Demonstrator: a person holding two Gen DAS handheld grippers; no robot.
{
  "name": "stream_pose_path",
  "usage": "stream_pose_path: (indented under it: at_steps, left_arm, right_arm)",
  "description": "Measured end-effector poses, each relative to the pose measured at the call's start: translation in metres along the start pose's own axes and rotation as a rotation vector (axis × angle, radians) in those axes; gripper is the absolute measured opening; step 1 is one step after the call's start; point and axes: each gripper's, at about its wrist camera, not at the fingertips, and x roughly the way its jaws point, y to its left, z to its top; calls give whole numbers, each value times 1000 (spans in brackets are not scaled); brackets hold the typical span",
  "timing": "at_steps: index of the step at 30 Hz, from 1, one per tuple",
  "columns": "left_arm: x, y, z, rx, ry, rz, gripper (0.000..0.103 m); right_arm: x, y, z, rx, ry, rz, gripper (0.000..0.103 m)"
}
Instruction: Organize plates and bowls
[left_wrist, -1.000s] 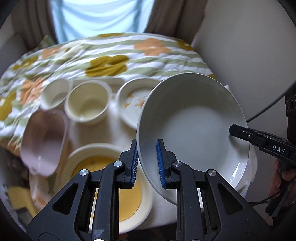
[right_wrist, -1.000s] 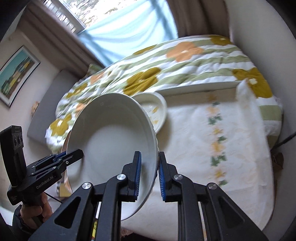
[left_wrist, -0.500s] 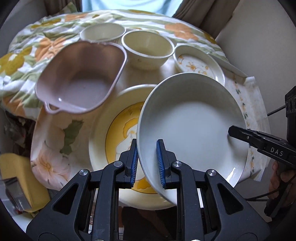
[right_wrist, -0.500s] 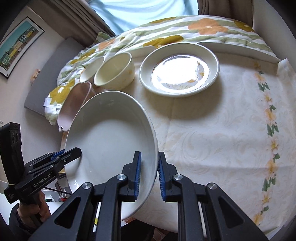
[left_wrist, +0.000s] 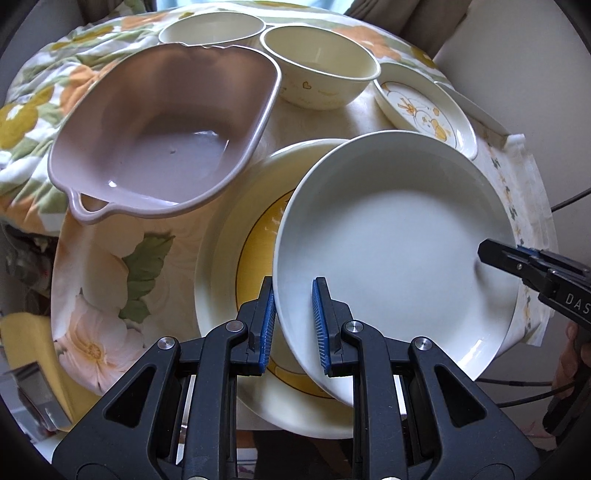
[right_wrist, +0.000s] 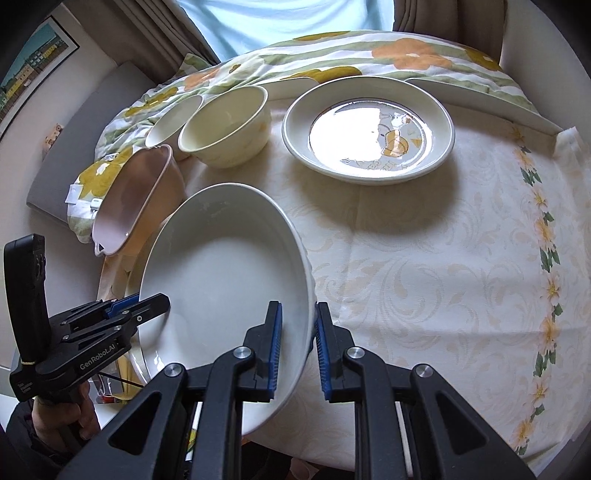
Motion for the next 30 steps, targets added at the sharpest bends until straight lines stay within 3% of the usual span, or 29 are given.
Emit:
stream_pose_path:
  at_steps: [8,16,30]
  left_arm:
    - [1,-11,-5,90,-20,85,17]
    - [0,-24,-5,176,-42,200,17]
    - [-12,-25,-13,204,-75,312,17]
  right_arm:
    - [2,7,-1,-62,-11,-45,16]
    - [9,27,-4,-235,-7,-187,16]
    - [21,48,-11,-329,0,-256,16]
